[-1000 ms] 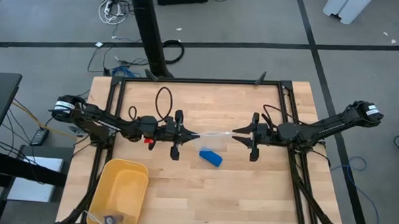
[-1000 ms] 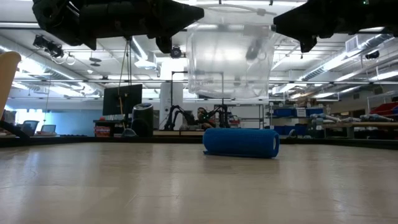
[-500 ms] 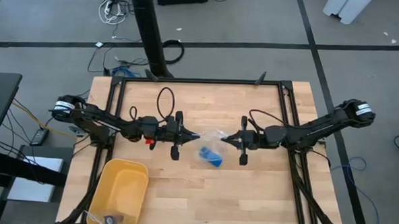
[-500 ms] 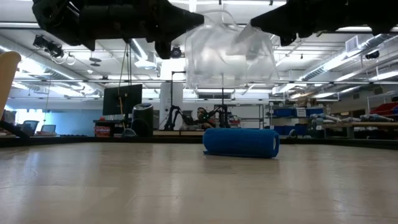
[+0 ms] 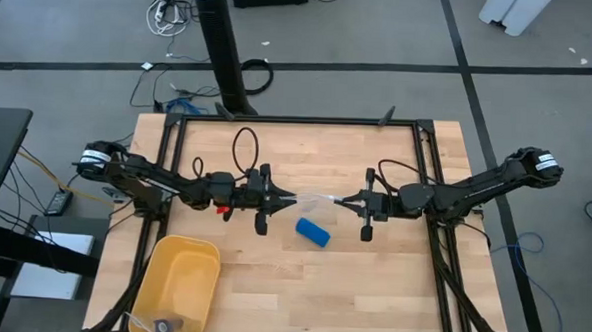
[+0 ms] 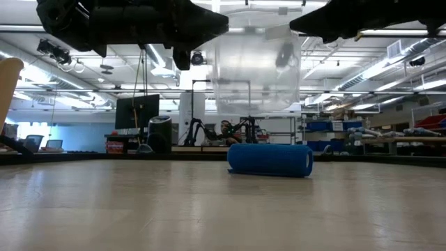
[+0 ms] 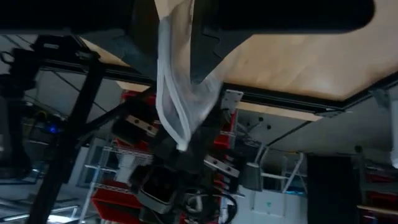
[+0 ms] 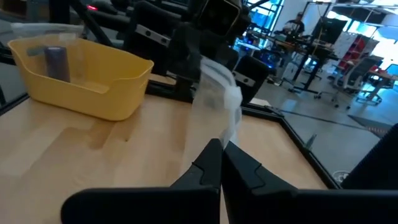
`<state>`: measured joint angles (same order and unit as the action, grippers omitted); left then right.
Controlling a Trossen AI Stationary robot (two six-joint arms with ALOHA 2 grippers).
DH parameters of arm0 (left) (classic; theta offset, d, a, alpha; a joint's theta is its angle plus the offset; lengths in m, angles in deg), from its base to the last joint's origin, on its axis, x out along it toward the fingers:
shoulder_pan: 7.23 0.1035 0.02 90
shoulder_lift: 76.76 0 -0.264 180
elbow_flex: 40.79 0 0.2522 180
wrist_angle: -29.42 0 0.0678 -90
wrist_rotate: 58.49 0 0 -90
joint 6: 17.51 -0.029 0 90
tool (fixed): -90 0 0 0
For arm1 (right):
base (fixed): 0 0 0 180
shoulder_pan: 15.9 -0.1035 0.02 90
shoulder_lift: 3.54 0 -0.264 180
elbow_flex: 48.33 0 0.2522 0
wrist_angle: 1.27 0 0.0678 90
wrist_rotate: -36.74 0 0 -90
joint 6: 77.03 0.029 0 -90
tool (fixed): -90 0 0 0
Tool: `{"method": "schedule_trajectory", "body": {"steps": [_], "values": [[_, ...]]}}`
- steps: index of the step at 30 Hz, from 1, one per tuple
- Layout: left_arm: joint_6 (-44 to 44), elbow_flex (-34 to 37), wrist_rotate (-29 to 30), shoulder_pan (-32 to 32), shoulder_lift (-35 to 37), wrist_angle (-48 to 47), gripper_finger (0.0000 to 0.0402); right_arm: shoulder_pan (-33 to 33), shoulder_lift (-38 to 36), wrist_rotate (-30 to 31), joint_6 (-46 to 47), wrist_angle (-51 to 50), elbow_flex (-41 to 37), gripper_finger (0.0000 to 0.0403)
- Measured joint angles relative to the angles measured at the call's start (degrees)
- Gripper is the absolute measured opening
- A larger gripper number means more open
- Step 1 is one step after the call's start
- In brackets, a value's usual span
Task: Roll bandage
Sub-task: Open the zip bag
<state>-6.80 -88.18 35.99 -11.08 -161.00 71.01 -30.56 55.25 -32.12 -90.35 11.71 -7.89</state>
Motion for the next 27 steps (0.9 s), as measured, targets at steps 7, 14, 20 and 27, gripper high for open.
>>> {"method": "schedule_trajectory", "body": {"steps": [7,14,20,27], "values": [[0.2,0.0,-1.7,0.0,0.0,0.0,0.0076,0.0,-0.1,0.5,-0.4,0.0,0.0,0.0001],[-4.1,0.1,0.0,0.0,0.2,-0.5,0.0077,-0.8,-0.1,4.1,-0.4,0.5,0.0,0.0000],[-9.4,0.2,6.3,0.0,4.6,-9.0,0.0092,-1.9,-0.2,6.5,-0.4,0.9,0.0,0.0000],[-9.2,0.2,7.3,-1.5,9.4,-17.0,0.0123,-1.9,-0.2,6.5,0.6,1.3,0.0,0.0000]]}}
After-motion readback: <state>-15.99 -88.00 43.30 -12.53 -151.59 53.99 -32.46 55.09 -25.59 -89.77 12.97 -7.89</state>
